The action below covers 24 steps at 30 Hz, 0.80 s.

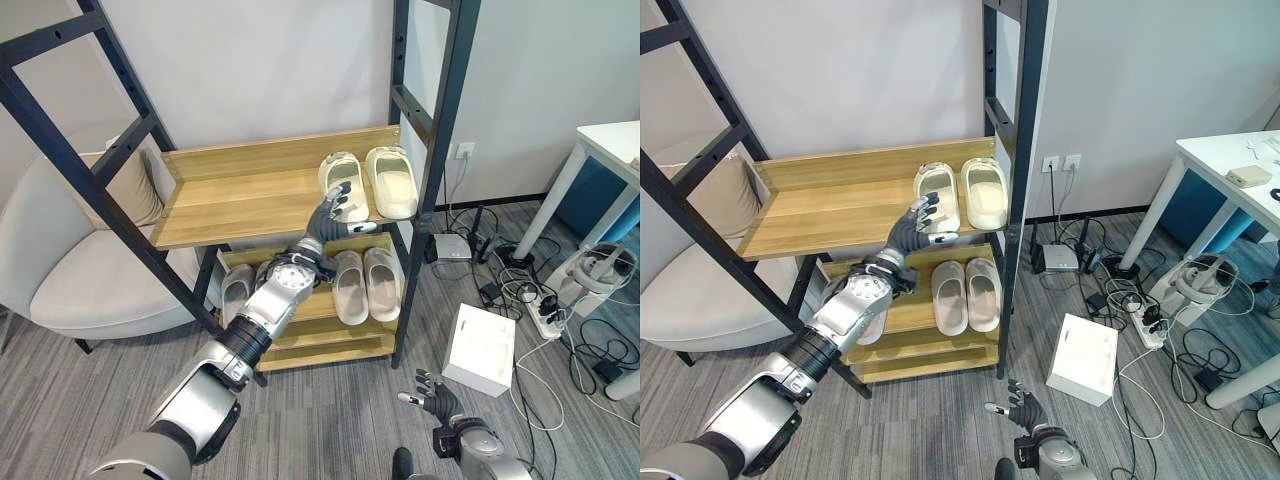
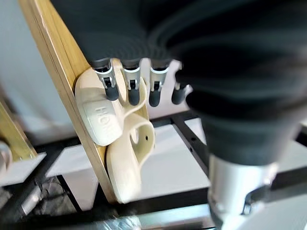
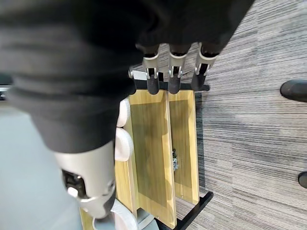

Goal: Arrange the slippers neatly on the shoe rack.

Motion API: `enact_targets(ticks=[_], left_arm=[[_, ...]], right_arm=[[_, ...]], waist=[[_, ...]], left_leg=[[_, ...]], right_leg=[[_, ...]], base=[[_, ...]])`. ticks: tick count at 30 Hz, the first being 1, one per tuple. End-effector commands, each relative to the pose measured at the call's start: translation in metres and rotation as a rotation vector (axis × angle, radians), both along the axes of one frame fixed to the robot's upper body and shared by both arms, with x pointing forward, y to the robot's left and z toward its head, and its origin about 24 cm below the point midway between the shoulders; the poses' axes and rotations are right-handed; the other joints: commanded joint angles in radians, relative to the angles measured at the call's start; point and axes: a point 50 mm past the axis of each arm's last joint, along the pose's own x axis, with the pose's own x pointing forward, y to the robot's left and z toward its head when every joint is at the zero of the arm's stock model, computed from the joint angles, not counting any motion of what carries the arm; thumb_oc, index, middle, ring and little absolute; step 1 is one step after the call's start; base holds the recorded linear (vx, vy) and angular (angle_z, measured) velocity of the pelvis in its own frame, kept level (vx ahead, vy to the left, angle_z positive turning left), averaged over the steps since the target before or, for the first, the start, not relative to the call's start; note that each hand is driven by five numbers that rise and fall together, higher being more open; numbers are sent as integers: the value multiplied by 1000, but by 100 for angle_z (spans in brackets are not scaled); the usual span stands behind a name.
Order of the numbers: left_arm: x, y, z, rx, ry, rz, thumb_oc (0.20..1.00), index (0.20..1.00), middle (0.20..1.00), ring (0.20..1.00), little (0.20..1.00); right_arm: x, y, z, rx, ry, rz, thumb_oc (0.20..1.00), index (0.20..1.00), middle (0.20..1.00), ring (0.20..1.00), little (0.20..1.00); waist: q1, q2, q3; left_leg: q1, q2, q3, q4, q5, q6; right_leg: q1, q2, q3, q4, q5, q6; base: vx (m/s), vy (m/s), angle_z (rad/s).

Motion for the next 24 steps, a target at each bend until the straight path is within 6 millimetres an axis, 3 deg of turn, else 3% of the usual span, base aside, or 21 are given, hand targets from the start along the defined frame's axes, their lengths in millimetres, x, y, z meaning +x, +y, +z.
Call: enact_targets(ticks=[1, 7, 9, 12, 15, 16, 18, 19, 20, 24], left_arm=[[13, -18, 43, -34, -119, -46, 1000, 1000, 1000, 1000, 1000], [8, -24, 60, -76, -203, -49, 1000, 1000, 1000, 1000, 1000], [7, -16, 68, -94, -252, 7, 1000, 1000, 1000, 1000, 1000], [10, 15, 71, -178, -285, 189, 1000, 1000, 1000, 1000, 1000], [4, 25, 83, -207, -354, 209, 1000, 1000, 1000, 1000, 1000], [-9, 30, 97, -245, -437, 158, 1000, 1000, 1000, 1000, 1000], [-25, 24, 110, -250, -516, 43, 1000, 1000, 1000, 1000, 1000], [-45, 14, 114, -234, -564, -98, 1000, 1000, 1000, 1000, 1000], [-45, 14, 114, -233, -563, -98, 1000, 1000, 1000, 1000, 1000], [-74, -9, 92, -208, -476, -378, 1000, 1000, 1000, 1000, 1000]], right_arm=[[20, 15, 12, 37, -91, 22, 1000, 1000, 1000, 1000, 1000], [18, 16, 11, 50, -96, 14, 1000, 1000, 1000, 1000, 1000], [20, 16, 13, 58, -110, 2, 1000, 1000, 1000, 1000, 1000], [26, 18, 17, 68, -138, -20, 1000, 1000, 1000, 1000, 1000], [30, 20, 18, 69, -152, -30, 1000, 1000, 1000, 1000, 1000], [32, 18, 19, 67, -156, -39, 1000, 1000, 1000, 1000, 1000], [32, 16, 18, 55, -155, -39, 1000, 1000, 1000, 1000, 1000], [30, 14, 17, 53, -150, -32, 1000, 1000, 1000, 1000, 1000], [30, 14, 17, 53, -149, -32, 1000, 1000, 1000, 1000, 1000], [26, 18, 12, 58, -124, 0, 1000, 1000, 1000, 1000, 1000]], waist=[[-10, -16, 37], [-5, -21, 36], [0, -25, 36], [12, -38, 32], [18, -42, 30], [29, -47, 27], [40, -50, 21], [50, -53, 18], [50, -53, 18], [68, -63, 18]], left_leg=[[21, -29, 6, 0, -150, 27], [20, -28, -2, 0, -148, 27], [21, -28, -4, 0, -148, 26], [25, -26, -10, 0, -146, 24], [25, -24, -17, 0, -144, 21], [24, -24, -22, 0, -142, 19], [25, -23, -27, 0, -142, 19], [28, -23, -33, 0, -142, 20], [28, -23, -33, 0, -142, 20], [26, -21, -46, 0, -142, 21]], right_leg=[[100, -21, -14, 2, -213, 83], [105, -21, -23, 2, -217, 80], [106, -20, -24, 2, -217, 79], [113, -18, -28, 2, -221, 76], [116, -17, -35, 2, -222, 74], [118, -17, -42, 2, -222, 73], [122, -18, -48, 2, -221, 73], [127, -18, -54, 2, -221, 73], [127, -18, -55, 2, -221, 73], [133, -16, -65, 2, -222, 73]], base=[[0, 0, 0], [0, 0, 0], [-20, -7, 0], [-13, -4, 0], [-21, 2, 1], [-20, 13, 5], [-14, 28, 8], [0, 25, 15], [0, 20, 24], [-15, 12, 13]])
